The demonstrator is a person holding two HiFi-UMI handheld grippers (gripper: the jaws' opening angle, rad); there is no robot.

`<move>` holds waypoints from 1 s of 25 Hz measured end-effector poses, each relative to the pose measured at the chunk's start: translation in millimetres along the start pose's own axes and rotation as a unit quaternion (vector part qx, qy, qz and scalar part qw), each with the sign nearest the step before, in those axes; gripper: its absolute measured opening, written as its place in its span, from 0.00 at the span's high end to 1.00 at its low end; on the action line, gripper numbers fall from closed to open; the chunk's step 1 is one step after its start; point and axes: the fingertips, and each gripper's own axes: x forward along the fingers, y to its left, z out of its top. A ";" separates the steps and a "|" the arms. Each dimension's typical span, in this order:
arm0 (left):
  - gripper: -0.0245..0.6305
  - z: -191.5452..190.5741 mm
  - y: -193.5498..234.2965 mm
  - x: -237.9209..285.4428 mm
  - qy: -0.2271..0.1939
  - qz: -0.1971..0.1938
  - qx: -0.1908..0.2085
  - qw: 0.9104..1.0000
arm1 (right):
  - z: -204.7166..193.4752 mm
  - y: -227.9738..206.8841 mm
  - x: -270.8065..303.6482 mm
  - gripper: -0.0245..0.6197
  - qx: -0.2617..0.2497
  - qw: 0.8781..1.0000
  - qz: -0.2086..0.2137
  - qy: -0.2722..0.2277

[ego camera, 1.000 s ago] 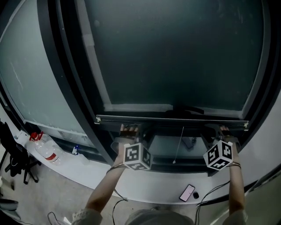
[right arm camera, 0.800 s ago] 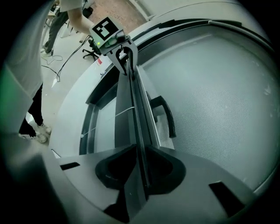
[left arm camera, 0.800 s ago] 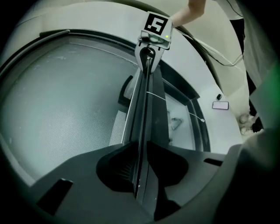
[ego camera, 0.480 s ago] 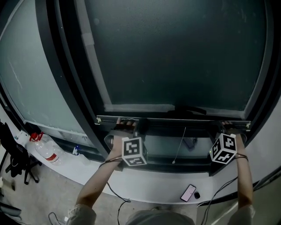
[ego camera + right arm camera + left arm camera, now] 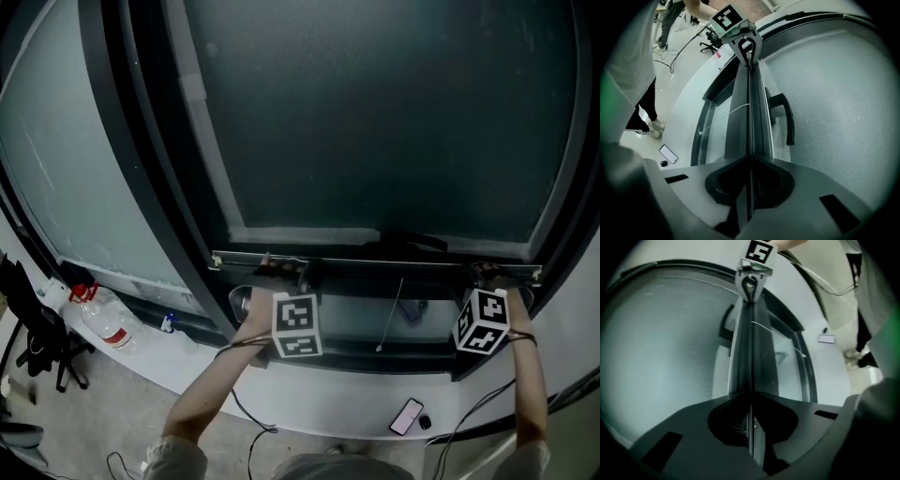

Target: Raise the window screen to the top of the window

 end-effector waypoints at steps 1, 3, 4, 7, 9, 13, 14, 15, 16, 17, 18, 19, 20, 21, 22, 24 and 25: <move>0.93 0.0 -1.8 1.3 0.003 -0.010 0.005 1.000 | 0.2 -0.2 -0.4 0.92 0.001 1.000 0.004 0.002; 0.93 0.3 -1.9 3.0 0.008 -0.020 -0.001 1.000 | 0.1 -1.2 -0.8 0.92 0.000 1.000 0.010 0.006; 0.93 0.3 -1.2 3.7 0.010 -0.022 -0.007 1.000 | 0.0 -1.7 -0.7 0.92 -0.001 1.000 0.012 0.007; 0.93 0.7 -0.2 4.6 0.013 -0.017 -0.003 1.000 | 0.6 -1.8 -0.3 0.92 -0.003 1.000 0.014 0.005; 0.93 1.4 -0.6 4.2 0.013 -0.016 0.000 1.000 | 0.2 -1.1 -0.7 0.92 -0.001 1.000 0.018 0.004; 0.93 1.2 -1.7 5.0 0.009 -0.054 -0.010 0.998 | 0.0 -1.2 -1.9 0.93 0.012 0.999 0.049 0.012; 0.93 0.8 -2.9 5.0 0.009 -0.073 -0.010 0.997 | 0.4 -0.2 -2.2 0.93 0.015 0.998 0.063 0.017; 0.93 0.5 -4.0 4.5 0.009 -0.091 -0.006 0.996 | 1.0 1.0 -2.7 0.93 0.014 0.997 0.075 0.021; 0.93 0.2 -4.7 3.6 0.007 -0.105 0.000 0.994 | 1.7 1.7 -3.2 0.93 0.010 0.996 0.085 0.023; 0.93 -0.2 -4.9 2.5 0.004 -0.117 0.002 0.993 | 2.4 1.9 -3.7 0.93 0.005 0.995 0.092 0.023; 0.93 -0.8 -5.1 2.0 0.000 -0.125 0.000 0.992 | 2.9 2.0 -3.7 0.93 0.002 0.995 0.099 0.023; 0.93 -1.2 -5.7 2.0 -0.003 -0.133 -0.004 0.991 | 3.0 2.7 -3.3 0.93 0.001 0.994 0.108 0.027; 0.93 -1.2 -6.5 2.5 -0.005 -0.141 -0.009 0.990 | 2.5 3.7 -2.8 0.93 0.000 0.992 0.118 0.034; 0.93 -0.5 -7.2 3.2 -0.005 -0.148 -0.014 0.989 | 1.6 4.3 -2.4 0.93 -0.002 0.991 0.129 0.042; 0.93 0.4 -7.4 3.9 -0.004 -0.154 -0.017 0.988 | 0.7 4.3 -2.4 0.93 -0.002 0.990 0.137 0.045; 0.93 1.7 -7.4 4.1 -0.007 -0.159 -0.021 0.987 | 0.2 3.8 -2.8 0.93 0.004 0.989 0.141 0.039; 0.93 1.8 -7.3 4.0 -0.011 -0.158 -0.022 0.987 | 0.4 3.9 -2.9 0.93 0.007 0.990 0.139 0.036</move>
